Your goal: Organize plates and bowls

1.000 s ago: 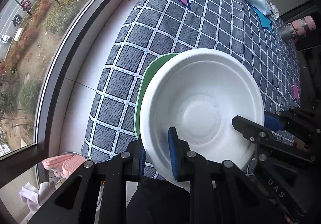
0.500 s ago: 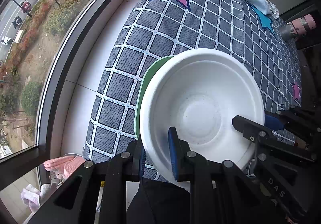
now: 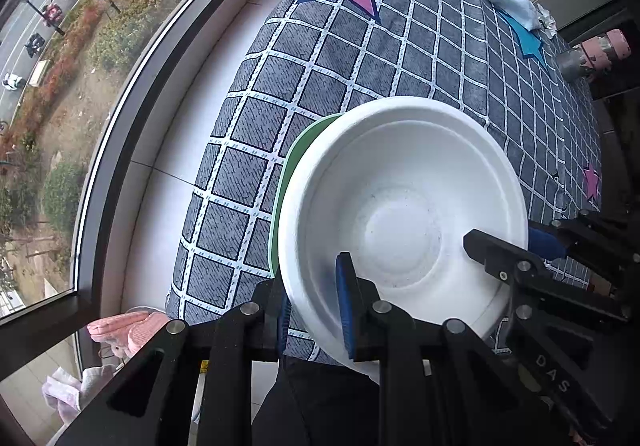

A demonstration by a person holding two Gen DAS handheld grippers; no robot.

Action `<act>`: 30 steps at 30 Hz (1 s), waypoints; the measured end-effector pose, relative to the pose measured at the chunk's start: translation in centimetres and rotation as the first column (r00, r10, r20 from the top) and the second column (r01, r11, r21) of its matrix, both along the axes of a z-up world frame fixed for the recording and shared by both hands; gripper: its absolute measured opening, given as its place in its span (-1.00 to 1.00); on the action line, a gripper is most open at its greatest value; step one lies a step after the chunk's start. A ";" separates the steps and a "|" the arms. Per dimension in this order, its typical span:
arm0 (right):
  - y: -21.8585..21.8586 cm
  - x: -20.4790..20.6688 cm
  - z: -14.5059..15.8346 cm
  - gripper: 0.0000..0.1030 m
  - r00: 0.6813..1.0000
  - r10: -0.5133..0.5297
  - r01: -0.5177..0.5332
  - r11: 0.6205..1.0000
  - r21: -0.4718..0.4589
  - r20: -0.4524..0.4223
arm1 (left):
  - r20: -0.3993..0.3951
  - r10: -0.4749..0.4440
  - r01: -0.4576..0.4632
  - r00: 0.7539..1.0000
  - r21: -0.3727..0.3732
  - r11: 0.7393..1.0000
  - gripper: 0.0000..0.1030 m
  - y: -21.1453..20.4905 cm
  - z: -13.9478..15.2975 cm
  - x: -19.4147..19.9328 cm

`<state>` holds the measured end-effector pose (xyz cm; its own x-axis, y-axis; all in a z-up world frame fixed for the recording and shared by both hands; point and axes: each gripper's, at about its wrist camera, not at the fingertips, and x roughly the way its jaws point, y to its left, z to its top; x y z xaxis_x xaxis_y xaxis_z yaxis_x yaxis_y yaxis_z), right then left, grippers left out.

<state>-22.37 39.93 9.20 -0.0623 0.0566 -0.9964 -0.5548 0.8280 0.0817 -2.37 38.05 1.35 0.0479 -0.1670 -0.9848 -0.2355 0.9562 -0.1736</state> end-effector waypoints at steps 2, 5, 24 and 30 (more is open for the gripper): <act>0.0 0.1 0.0 -0.58 1.000 -0.002 0.002 1.000 0.000 -0.001 | 0.000 0.000 0.000 1.000 0.001 1.000 -0.55 0.0 0.0 0.0; 0.0 0.1 0.0 -0.58 1.000 -0.002 0.002 1.000 -0.001 0.000 | -0.002 0.000 0.000 1.000 0.003 1.000 -0.54 0.0 0.0 0.1; -2.3 1.3 2.3 0.15 0.995 -0.060 0.061 0.998 -0.012 0.078 | 0.041 -0.057 0.052 0.998 0.103 0.993 0.58 -1.0 1.2 0.1; -3.6 1.5 2.4 0.15 0.994 -0.080 0.083 0.996 -0.026 0.078 | 0.073 -0.090 0.080 0.993 0.132 0.988 0.60 -2.3 2.0 0.8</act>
<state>-20.82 36.28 11.57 0.0178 0.0291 -0.9994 -0.4890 0.8721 0.0166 -1.53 35.78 3.40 0.1171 -0.0459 -0.9921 -0.1429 0.9878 -0.0625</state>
